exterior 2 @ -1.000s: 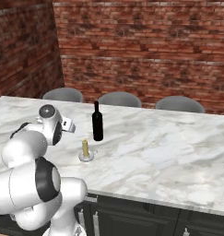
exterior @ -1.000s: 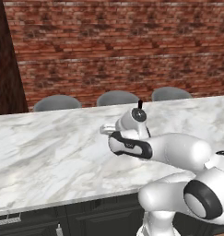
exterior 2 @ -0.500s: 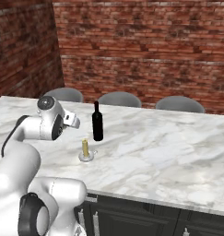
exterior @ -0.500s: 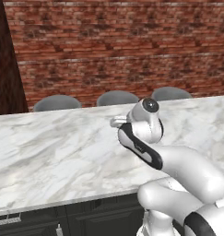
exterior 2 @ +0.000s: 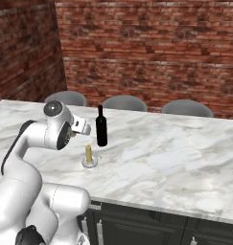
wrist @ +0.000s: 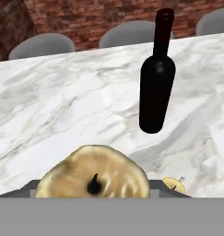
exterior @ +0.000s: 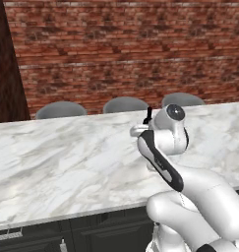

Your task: Pick the candle and candle from the dining table and place them in the open cabinet. Close the cabinet after placing the objects.

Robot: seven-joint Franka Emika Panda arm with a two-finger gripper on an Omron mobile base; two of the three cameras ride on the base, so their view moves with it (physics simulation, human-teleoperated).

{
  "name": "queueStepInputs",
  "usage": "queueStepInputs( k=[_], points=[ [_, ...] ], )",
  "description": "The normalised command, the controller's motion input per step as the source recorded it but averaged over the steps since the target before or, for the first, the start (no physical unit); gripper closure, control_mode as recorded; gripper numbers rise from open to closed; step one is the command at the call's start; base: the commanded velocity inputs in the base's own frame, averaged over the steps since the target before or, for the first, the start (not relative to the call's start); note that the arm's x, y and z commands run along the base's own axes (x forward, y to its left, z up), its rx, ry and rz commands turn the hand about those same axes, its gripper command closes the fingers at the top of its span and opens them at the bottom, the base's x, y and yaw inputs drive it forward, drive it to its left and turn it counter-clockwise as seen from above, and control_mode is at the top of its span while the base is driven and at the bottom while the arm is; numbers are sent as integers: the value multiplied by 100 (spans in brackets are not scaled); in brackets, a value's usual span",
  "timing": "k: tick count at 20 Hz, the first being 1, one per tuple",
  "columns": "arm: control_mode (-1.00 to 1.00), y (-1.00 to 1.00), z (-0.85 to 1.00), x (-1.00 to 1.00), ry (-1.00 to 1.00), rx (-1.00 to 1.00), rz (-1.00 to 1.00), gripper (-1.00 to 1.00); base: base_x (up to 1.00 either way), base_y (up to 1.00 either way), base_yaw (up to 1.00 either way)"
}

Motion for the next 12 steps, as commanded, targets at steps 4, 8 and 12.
queueStepInputs(
  k=[4,8,12],
  points=[
    [-100,-41,0,-16,0,0,0,100,0,0,0],
    [100,-15,0,-7,0,0,0,100,-34,-7,0],
    [100,0,0,0,0,0,0,100,-88,0,0]
  ],
)
